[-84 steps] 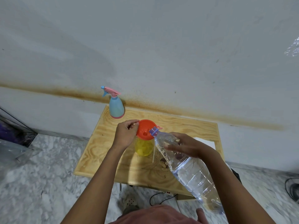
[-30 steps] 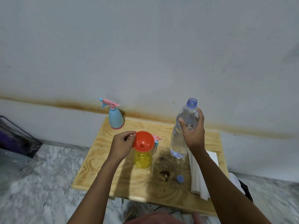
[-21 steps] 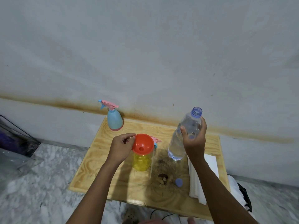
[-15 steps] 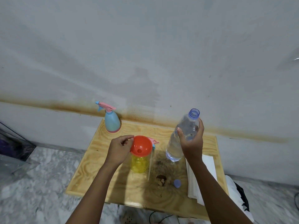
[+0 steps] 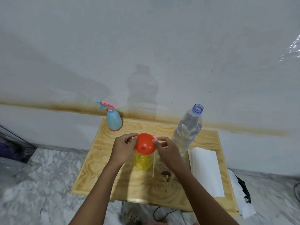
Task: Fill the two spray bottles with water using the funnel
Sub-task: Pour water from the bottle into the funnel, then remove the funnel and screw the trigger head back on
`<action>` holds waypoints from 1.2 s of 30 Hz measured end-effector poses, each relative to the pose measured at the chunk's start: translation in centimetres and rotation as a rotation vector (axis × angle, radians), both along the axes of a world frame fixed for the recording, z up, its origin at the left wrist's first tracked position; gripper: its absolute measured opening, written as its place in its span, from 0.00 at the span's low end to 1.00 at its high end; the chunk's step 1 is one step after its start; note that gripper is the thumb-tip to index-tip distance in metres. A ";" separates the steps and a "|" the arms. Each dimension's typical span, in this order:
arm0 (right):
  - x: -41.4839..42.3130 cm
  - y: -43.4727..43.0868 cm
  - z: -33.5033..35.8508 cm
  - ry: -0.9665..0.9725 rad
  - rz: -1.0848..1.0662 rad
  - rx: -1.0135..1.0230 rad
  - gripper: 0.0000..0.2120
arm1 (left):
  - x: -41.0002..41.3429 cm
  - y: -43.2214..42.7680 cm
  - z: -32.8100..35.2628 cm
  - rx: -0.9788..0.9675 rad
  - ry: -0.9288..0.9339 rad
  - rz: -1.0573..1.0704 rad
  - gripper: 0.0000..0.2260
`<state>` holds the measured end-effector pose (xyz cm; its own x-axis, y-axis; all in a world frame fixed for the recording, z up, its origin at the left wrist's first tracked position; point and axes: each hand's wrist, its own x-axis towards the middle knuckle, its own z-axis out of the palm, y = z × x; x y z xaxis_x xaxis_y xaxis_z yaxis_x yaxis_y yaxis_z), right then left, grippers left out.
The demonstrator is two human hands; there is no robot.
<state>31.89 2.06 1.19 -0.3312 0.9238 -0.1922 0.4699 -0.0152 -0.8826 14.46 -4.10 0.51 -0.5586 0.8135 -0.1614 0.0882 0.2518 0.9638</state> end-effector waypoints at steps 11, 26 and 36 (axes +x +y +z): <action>-0.8 0.6 0.4 -0.065 -0.069 0.096 0.06 | -0.8 -1.0 -1.6 -0.048 -0.020 -0.121 0.13; 0.9 0.3 0.9 -0.064 -0.043 0.114 0.06 | 0.6 -0.5 -6.3 -0.140 0.253 -0.353 0.23; 6.4 -0.8 -3.2 -0.072 -0.294 -0.041 0.07 | -0.3 0.1 -7.0 -0.134 0.202 -0.367 0.24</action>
